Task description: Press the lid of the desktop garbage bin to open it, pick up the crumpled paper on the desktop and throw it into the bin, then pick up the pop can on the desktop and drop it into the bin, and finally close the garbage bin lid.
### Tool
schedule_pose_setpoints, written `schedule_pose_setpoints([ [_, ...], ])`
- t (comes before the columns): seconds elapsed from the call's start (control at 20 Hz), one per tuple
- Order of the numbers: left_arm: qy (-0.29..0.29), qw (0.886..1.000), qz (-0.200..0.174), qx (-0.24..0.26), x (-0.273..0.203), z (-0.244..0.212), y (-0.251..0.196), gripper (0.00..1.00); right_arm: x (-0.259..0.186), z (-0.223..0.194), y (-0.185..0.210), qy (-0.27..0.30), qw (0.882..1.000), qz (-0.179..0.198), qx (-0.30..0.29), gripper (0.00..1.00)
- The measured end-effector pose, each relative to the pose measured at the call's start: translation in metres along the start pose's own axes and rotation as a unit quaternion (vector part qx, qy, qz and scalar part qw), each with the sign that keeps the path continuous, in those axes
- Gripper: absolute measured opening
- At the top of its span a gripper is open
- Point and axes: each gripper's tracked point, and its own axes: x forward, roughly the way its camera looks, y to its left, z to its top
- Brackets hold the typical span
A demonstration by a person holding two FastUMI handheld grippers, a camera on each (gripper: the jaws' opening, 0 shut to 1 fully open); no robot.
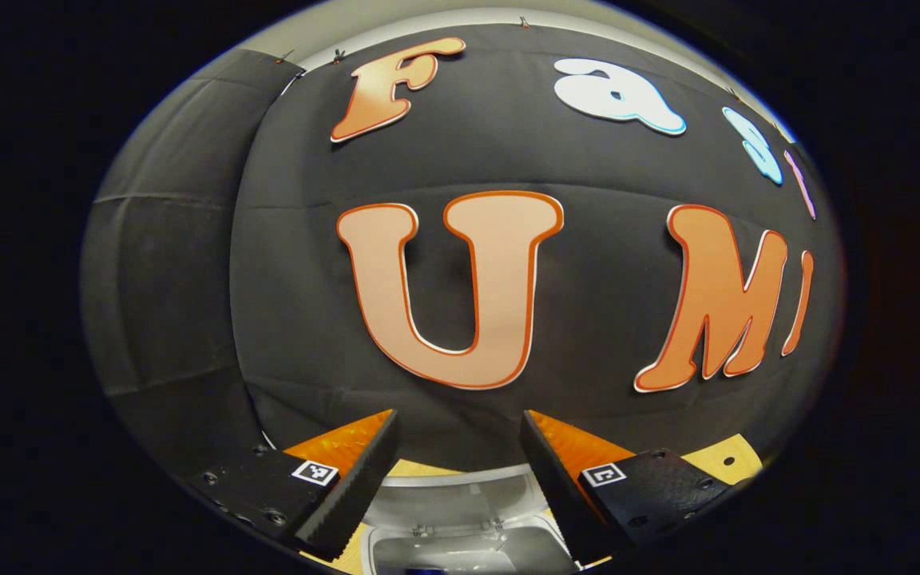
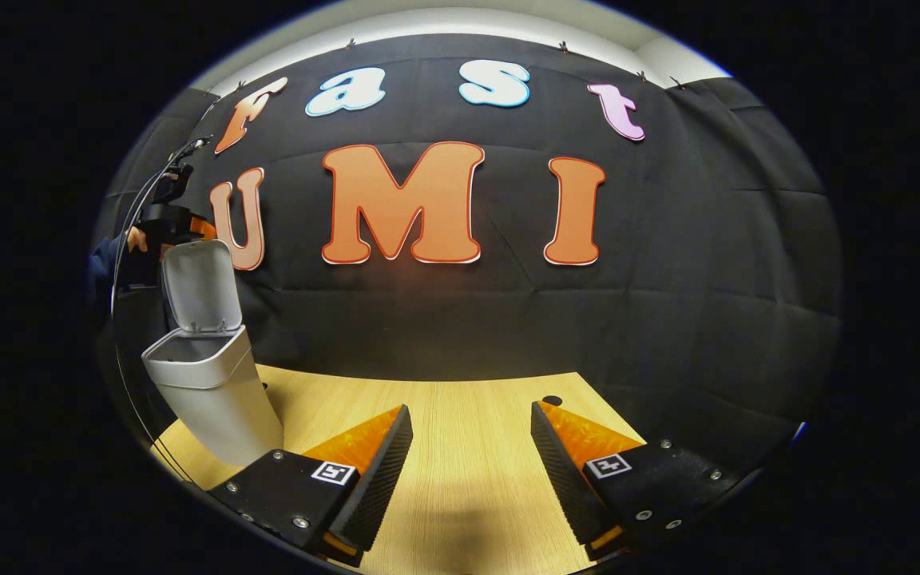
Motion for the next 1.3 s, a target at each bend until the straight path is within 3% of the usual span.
schedule_pose_setpoints([
  [0.5,0.046,0.998,-0.036,-0.009,-0.061,-0.046,-0.020,0.95,0.001,-0.003,0.000,-0.003,1.000,0.015,0.005,0.89],
  [0.7,0.075,0.996,-0.039,0.011,-0.082,-0.083,-0.025,0.95,0.001,0.001,-0.001,-0.008,1.000,0.016,0.004,0.89],
  [1.1,0.148,0.988,-0.038,-0.015,-0.105,-0.155,-0.034,0.95,0.004,0.000,0.001,-0.005,0.999,0.031,0.000,0.89],
  [1.3,0.165,0.986,-0.033,-0.003,-0.117,-0.182,-0.034,0.95,0.006,-0.002,0.002,-0.001,0.999,0.039,-0.004,0.89],
])
